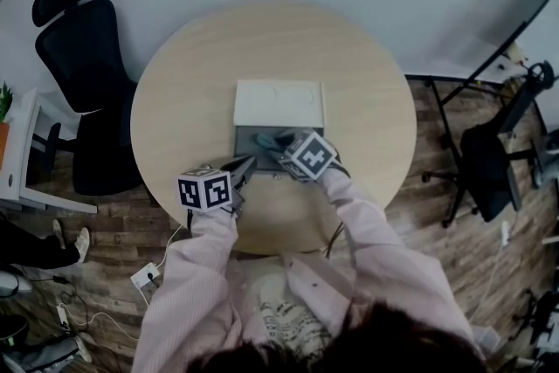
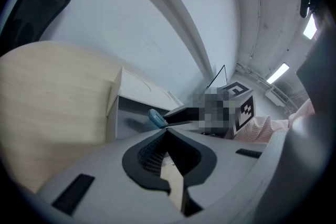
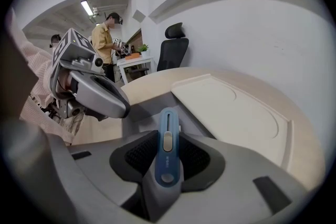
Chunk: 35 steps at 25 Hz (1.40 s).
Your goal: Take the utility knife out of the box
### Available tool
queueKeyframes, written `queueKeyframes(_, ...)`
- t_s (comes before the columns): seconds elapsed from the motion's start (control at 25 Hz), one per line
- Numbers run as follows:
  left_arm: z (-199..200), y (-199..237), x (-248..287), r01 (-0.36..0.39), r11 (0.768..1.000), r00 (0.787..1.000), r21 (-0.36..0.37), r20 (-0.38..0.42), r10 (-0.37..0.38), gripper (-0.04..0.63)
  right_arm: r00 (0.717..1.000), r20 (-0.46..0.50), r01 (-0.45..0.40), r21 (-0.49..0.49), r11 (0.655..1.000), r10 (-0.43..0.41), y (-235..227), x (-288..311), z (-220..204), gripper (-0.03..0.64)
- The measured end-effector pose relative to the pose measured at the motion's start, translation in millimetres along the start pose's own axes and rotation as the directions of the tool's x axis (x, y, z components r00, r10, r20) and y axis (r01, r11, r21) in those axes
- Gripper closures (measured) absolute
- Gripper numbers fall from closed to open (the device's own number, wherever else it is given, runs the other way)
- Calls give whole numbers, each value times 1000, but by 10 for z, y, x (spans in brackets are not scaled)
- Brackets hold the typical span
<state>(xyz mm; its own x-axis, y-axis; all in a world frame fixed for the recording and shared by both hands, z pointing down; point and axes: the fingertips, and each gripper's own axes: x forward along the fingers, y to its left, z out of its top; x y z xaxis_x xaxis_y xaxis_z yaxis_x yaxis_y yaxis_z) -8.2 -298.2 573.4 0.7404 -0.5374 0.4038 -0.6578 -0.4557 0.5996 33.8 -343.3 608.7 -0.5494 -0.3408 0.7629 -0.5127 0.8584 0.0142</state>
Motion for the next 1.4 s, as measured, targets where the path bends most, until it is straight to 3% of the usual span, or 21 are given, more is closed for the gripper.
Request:
queueKeyframes(0.68,61,-70,-136,26,998,999,56,27,-27,586,969,245,-74,171,983,30,174,-361,183,482)
queueKeyframes(1.4,305,-362,-343,60,979,990,197,111,-83,586,844,537,-175,305,936,-18,233,-898,496,482)
